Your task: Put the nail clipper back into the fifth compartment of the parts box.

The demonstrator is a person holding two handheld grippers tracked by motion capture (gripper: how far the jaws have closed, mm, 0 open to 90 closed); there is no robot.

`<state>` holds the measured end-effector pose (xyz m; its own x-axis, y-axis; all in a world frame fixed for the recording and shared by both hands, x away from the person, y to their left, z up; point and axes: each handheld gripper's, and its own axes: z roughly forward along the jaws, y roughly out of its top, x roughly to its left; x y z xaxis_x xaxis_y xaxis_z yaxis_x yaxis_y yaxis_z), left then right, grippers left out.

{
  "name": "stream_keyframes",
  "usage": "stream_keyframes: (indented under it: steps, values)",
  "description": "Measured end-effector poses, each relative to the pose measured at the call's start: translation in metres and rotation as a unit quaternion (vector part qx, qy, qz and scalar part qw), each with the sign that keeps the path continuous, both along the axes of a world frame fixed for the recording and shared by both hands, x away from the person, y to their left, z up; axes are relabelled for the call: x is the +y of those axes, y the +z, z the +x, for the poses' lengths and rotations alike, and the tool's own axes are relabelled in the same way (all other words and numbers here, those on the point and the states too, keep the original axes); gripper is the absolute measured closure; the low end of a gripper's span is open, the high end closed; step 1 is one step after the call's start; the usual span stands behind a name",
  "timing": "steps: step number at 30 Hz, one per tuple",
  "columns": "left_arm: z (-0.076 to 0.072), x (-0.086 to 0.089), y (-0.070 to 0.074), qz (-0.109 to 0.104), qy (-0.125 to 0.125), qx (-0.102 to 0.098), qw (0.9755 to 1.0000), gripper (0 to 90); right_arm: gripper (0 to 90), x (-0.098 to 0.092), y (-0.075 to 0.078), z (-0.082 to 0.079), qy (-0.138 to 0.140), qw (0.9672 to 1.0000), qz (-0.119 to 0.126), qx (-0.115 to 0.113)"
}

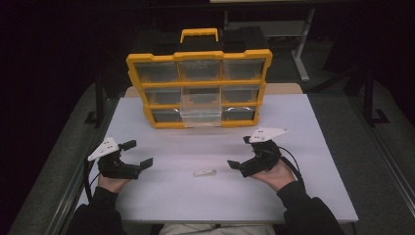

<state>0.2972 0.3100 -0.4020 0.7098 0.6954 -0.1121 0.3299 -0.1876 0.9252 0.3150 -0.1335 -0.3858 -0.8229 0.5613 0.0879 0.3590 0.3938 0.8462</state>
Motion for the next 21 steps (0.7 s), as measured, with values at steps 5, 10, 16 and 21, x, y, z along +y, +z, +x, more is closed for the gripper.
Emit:
stream_keyframes:
  steps: [5, 10, 16, 21]
  values:
    - [0.0, 0.0, 0.0, -0.001, 0.0, 0.001, 1.0, 0.0, 0.0, 0.008, -0.001, 0.001, 0.011, 0.9999, -0.007, 0.005]
    - [0.0, 0.0, 0.0, 0.0, 0.0, 0.001, 1.0, 0.0, 0.0, 0.016, 0.0, 0.004, 0.025, 0.9995, -0.016, 0.007]
    - [0.0, 0.0, 0.0, 0.001, -0.001, -0.001, 1.0, 0.0, 0.0, 0.029, 0.0, 0.008, 0.043, 0.9986, -0.028, 0.013]
    - [0.0, 0.0, 0.0, 0.001, -0.002, 0.0, 1.0, 0.0, 0.0, 0.039, 0.001, 0.01, 0.052, 0.9976, -0.043, 0.015]
